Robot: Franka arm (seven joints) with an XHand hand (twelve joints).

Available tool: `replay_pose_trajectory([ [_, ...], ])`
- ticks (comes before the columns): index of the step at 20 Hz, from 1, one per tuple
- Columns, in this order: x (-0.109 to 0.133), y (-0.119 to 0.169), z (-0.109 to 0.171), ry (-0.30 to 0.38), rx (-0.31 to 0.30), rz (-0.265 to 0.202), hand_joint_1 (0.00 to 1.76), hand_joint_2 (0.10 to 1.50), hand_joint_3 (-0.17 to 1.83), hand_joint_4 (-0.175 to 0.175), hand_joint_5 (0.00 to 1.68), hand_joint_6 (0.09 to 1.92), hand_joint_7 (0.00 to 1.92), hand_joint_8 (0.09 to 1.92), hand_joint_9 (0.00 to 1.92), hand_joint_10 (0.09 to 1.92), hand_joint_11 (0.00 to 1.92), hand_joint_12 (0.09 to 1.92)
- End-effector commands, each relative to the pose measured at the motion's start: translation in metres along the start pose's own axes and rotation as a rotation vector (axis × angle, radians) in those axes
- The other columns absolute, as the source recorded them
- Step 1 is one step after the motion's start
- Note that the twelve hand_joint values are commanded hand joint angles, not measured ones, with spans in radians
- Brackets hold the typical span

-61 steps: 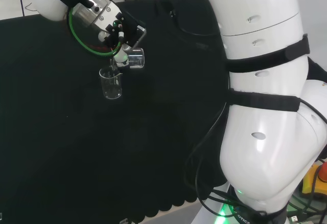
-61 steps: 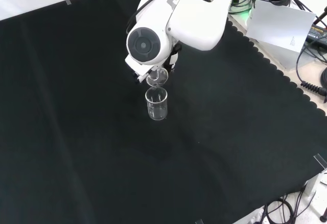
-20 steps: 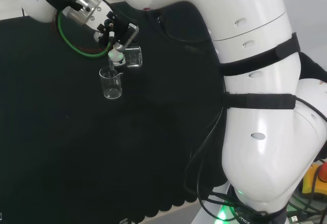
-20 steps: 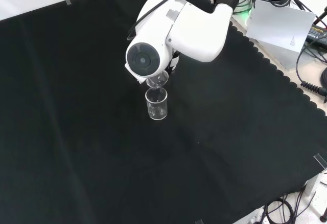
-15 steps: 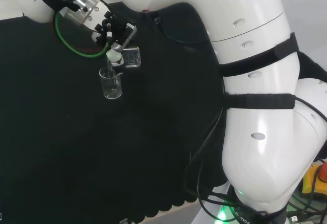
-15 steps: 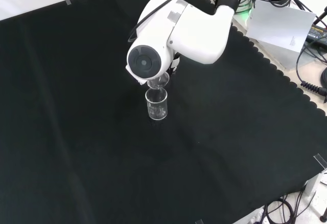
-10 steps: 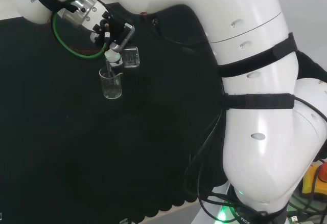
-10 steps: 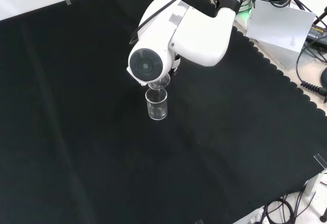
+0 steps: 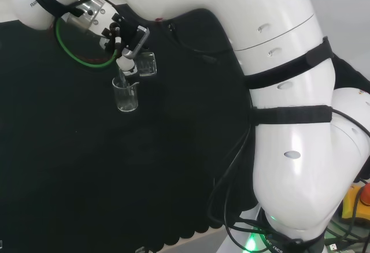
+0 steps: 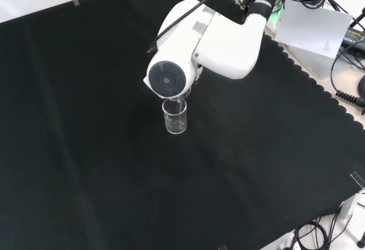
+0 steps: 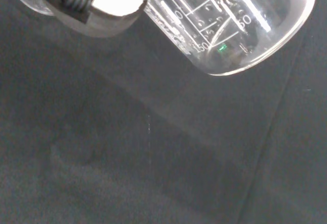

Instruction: Pour the water from the handheld beaker into the one on the table.

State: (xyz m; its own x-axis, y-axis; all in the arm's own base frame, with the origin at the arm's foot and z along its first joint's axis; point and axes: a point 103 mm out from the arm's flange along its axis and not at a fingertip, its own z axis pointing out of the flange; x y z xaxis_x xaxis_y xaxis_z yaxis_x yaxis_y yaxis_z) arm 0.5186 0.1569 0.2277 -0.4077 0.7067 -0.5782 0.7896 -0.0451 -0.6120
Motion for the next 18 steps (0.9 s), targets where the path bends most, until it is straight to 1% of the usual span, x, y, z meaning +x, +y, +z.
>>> replay_pose_trajectory([
  [1, 0.0006, -0.0005, -0.0006, -0.011, 0.006, 0.002, 1.28, 1.12, -0.17, -0.084, 1.05, 0.86, 1.25, 0.75, 1.23, 1.00, 1.08, 0.81],
  [18, 0.0030, -0.0046, -0.0070, -0.043, 0.029, 0.020, 1.28, 1.12, -0.17, -0.084, 1.05, 0.86, 1.25, 0.75, 1.23, 1.00, 1.08, 0.81],
])
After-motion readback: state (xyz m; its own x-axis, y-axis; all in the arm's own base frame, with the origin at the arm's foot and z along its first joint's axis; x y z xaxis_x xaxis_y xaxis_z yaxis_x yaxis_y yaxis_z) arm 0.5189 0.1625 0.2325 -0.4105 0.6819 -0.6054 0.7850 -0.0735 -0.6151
